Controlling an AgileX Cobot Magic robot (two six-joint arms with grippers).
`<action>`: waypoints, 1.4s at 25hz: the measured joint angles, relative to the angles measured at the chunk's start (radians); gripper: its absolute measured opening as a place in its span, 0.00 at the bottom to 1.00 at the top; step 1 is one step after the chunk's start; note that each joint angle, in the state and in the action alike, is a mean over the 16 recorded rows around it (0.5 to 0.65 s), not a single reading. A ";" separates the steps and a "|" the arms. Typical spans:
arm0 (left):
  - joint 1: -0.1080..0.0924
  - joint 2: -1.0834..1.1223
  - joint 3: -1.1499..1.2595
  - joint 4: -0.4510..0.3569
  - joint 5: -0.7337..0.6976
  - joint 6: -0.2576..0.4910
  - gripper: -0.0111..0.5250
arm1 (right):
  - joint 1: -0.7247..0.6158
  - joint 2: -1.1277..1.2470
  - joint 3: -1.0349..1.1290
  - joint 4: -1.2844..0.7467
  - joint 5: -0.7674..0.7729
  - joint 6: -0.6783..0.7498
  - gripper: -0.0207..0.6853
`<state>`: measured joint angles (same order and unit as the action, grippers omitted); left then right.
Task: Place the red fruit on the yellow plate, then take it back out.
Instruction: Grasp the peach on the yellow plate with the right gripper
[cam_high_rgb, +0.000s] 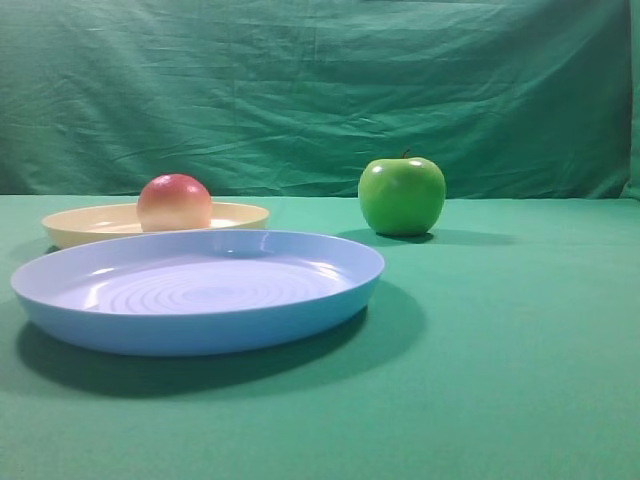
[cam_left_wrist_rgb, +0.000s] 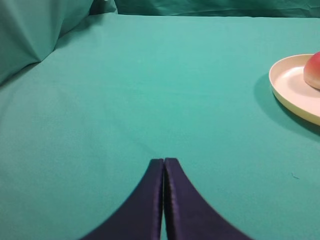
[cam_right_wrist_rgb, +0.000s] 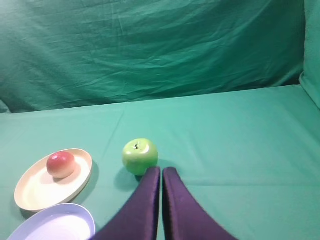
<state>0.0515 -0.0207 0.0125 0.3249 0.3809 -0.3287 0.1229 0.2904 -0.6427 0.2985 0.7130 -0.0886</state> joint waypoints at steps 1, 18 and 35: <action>0.000 0.000 0.000 0.000 0.000 0.000 0.02 | 0.000 0.001 0.000 0.012 -0.002 -0.003 0.03; 0.000 0.000 0.000 0.000 0.000 0.000 0.02 | 0.122 0.367 -0.111 0.182 -0.069 -0.386 0.03; 0.000 0.000 0.000 0.000 0.000 0.000 0.02 | 0.412 1.297 -0.691 0.202 -0.095 -0.623 0.04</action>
<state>0.0515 -0.0207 0.0125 0.3249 0.3809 -0.3287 0.5348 1.5872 -1.3333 0.5004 0.6182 -0.7119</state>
